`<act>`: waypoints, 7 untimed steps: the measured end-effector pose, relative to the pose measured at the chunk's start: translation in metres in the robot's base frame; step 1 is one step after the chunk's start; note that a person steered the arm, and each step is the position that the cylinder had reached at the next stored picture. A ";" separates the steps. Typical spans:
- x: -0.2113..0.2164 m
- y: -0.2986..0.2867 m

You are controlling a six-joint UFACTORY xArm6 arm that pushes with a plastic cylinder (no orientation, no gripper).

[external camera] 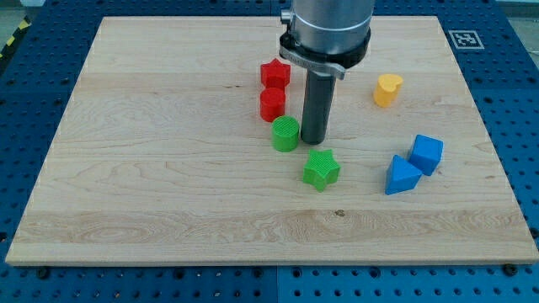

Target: Slide the green blocks diagonal to bottom left of the yellow blocks

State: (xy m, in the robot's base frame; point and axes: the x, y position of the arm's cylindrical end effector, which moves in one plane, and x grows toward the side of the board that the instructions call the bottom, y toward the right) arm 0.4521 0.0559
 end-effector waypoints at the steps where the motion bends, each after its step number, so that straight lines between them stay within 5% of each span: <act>1: -0.019 -0.003; 7: -0.008 -0.023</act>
